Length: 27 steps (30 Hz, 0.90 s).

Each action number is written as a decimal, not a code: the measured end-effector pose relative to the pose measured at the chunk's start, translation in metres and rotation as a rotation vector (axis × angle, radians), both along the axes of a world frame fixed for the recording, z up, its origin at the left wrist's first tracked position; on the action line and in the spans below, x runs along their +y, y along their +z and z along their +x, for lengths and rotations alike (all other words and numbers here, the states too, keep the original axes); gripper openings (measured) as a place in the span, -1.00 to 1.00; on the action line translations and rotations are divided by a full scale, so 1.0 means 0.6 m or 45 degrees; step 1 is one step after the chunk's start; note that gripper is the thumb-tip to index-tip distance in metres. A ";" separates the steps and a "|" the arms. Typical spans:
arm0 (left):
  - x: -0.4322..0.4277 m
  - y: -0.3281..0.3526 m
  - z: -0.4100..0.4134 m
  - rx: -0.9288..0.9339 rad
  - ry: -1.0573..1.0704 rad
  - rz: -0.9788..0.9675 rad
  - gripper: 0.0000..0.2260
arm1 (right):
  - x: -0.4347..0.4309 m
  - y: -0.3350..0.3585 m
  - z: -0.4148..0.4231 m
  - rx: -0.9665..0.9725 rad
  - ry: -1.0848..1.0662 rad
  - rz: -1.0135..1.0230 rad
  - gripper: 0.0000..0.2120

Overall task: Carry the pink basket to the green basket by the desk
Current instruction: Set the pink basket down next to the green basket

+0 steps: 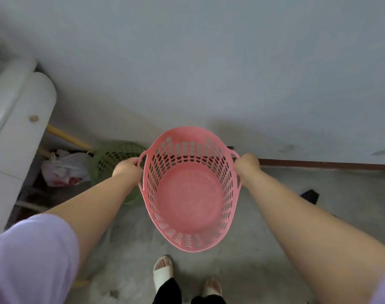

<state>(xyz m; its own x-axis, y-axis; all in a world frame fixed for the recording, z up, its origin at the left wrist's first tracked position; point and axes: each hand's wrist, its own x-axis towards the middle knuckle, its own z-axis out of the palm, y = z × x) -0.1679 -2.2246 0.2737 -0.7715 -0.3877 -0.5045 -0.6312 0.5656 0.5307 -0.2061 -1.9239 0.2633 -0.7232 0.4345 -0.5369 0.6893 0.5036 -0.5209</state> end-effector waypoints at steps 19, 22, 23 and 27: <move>-0.004 -0.501 -0.240 -0.058 -0.041 -0.082 -0.70 | 0.044 -0.524 -0.223 0.019 -0.282 -0.188 -0.64; -0.003 -0.553 -0.253 -0.066 -0.072 -0.109 -0.67 | 0.050 -0.571 -0.240 -0.009 -0.241 -0.211 -0.73; -0.004 -0.575 -0.258 -0.066 -0.075 -0.117 -0.67 | 0.054 -0.593 -0.246 -0.009 -0.237 -0.213 -0.71; -0.011 -0.625 -0.270 -0.099 -0.043 -0.135 -0.65 | 0.057 -0.638 -0.255 -0.026 -0.237 -0.272 -0.69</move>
<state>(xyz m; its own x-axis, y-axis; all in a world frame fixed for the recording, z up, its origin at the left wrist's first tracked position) -0.3299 -2.2313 -0.1012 -0.7453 -0.4161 -0.5210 -0.6477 0.6376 0.4172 -0.3593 -1.8897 -0.1192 -0.6293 0.4344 -0.6444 0.7713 0.2474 -0.5864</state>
